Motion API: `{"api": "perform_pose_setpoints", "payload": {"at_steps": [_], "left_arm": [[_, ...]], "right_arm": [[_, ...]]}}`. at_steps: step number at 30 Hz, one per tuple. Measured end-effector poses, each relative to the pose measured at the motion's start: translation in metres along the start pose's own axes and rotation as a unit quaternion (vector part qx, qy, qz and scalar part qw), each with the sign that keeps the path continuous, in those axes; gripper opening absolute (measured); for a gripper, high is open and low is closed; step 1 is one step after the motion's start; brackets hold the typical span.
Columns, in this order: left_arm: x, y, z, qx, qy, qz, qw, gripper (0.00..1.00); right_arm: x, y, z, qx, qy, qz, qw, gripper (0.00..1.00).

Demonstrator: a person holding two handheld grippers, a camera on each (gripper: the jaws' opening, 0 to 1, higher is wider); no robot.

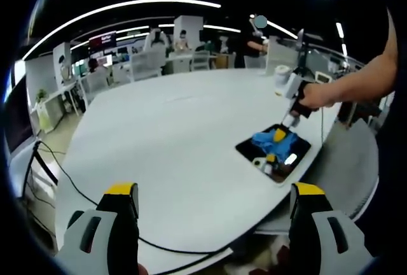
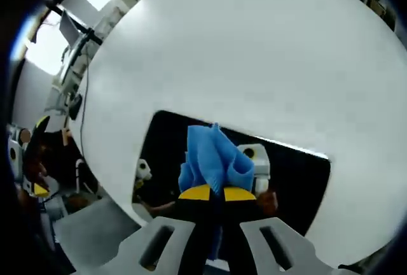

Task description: Wipe the mirror surface with the cleaning cloth until all visible marks leave the cleaned area.

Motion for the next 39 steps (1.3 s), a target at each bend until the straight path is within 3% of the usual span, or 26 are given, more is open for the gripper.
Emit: {"api": "perform_pose_setpoints", "payload": {"at_steps": [15,26,39], "left_arm": [[0.001,-0.001,0.0,0.005,0.003,-0.006,1.0,1.0],[-0.002,-0.005,-0.005,0.003,-0.001,-0.004,1.0,1.0],[-0.005,-0.007,-0.007,0.0,-0.002,-0.004,1.0,1.0]], "right_arm": [[-0.003,-0.01,-0.026,0.005,-0.013,0.012,0.9998,0.0],[0.0,-0.014,-0.021,0.002,-0.018,0.006,0.9998,0.0],[0.01,-0.042,-0.008,-0.011,-0.016,0.017,0.9997,0.0]]}}
Point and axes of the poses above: the point that each gripper's makers call its tool centre point, and the gripper's own axes: x roughly backward along the fingers, y roughly to its left, z roughly out of its underside, the point moved 8 cm from there along x, roughly backward along the fingers, and after that the axes turned 9 degrees about x, right-handed, at the moved point
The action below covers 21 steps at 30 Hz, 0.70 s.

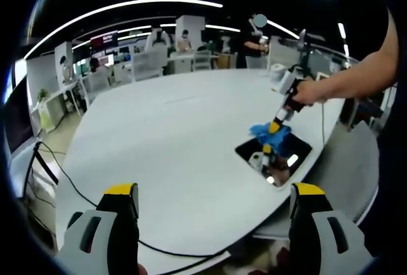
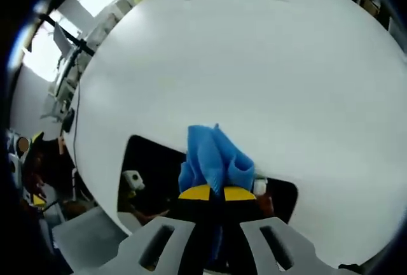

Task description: Wipe the mirror surface with the cleaning cloth until all visible marks leave the cleaned area.

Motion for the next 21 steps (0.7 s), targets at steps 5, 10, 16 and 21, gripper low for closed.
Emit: {"api": "perform_pose_setpoints", "payload": {"at_steps": [5,10,16,21], "left_arm": [[-0.001,-0.003,-0.002,-0.002,-0.001,0.002,1.0,1.0],[0.001,-0.003,-0.003,-0.003,-0.002,0.0,1.0,1.0],[0.004,-0.002,-0.003,-0.003,-0.002,-0.003,1.0,1.0],[0.004,-0.004,0.001,-0.001,0.001,-0.004,1.0,1.0]], "right_arm": [[0.0,-0.007,0.001,-0.003,0.002,0.006,1.0,0.0],[-0.002,-0.011,0.001,-0.006,0.002,0.004,1.0,0.0],[-0.002,-0.01,0.002,-0.008,-0.001,0.005,1.0,0.0],[-0.003,-0.007,0.007,-0.003,-0.012,0.015,0.9998,0.0]]}}
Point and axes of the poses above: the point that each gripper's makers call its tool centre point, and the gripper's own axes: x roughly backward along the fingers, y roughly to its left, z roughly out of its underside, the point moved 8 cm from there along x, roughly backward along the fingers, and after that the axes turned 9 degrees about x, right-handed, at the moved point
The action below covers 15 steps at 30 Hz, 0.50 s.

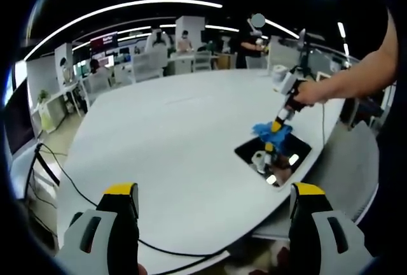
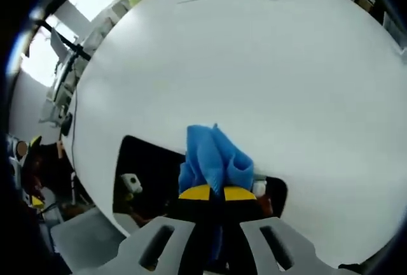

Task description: Wipe the mirror surface with the cleaning cloth until all visible marks leave the cleaned area.

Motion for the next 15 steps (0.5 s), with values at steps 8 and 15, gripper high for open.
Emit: {"api": "perform_pose_setpoints", "payload": {"at_steps": [8,15], "left_arm": [[-0.004,-0.009,0.002,-0.012,0.004,0.003,0.9999,1.0],[-0.003,-0.008,0.001,-0.011,0.0,0.004,0.9999,1.0]], "right_arm": [[0.01,0.014,0.024,-0.006,-0.01,0.0,0.9999,0.0],[0.019,0.027,0.05,-0.005,-0.017,-0.004,0.9998,0.0]]}}
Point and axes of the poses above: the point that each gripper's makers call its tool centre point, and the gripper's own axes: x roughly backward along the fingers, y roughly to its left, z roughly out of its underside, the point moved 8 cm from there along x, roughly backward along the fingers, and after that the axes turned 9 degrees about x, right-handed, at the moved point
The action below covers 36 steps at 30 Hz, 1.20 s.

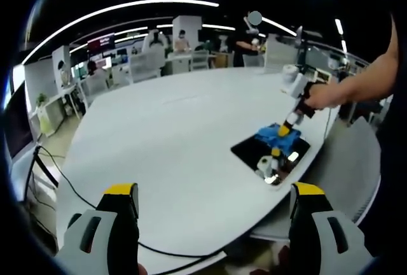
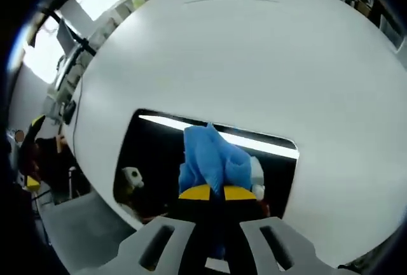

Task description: Wipe the mirror surface with the cleaning cloth until all visible marks leave the cleaned area.

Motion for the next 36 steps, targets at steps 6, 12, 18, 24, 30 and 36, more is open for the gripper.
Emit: {"api": "perform_pose_setpoints", "payload": {"at_steps": [6,12,18,24,30,36], "left_arm": [[-0.001,-0.004,0.0,0.0,-0.002,0.005,1.0,0.99],[-0.003,-0.005,0.001,-0.001,0.005,0.006,1.0,0.99],[0.001,-0.005,-0.002,-0.006,0.005,0.007,0.9999,0.99],[0.002,-0.001,0.005,-0.002,0.014,0.012,0.9998,0.99],[0.001,0.0,0.006,0.0,0.008,0.015,0.9999,0.99],[-0.001,0.002,0.002,0.001,0.003,0.016,0.9999,0.99]], "right_arm": [[0.003,0.007,0.017,0.002,0.004,-0.002,1.0,0.0],[0.004,0.013,0.032,0.002,0.006,-0.007,1.0,0.0],[0.009,0.02,0.045,-0.007,0.009,-0.019,0.9998,0.0],[0.012,0.026,0.056,-0.023,0.013,-0.029,0.9992,0.0],[0.013,0.032,0.061,-0.028,0.021,-0.038,0.9987,0.0],[0.013,0.029,0.061,-0.033,0.019,-0.041,0.9984,0.0]]}}
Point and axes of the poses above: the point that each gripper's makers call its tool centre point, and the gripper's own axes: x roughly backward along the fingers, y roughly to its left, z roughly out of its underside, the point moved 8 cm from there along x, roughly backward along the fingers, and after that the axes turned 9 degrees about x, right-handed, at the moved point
